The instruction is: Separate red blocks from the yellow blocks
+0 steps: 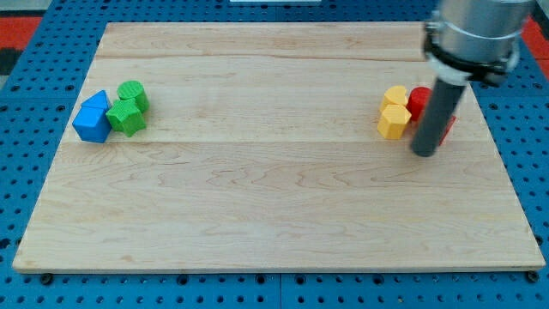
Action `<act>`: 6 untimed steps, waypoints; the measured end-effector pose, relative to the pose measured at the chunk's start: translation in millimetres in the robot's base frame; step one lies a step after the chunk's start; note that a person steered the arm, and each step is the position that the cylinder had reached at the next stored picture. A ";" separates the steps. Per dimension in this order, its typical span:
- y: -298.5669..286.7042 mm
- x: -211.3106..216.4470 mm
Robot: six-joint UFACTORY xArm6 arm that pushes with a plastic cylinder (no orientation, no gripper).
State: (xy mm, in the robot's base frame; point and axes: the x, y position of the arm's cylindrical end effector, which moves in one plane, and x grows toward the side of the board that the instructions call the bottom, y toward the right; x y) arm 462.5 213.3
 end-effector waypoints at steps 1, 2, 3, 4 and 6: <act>19.1 -7.4; 25.0 -29.2; 25.0 -53.8; 10.2 -91.2; -50.3 -114.6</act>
State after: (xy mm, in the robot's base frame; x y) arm 347.9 163.1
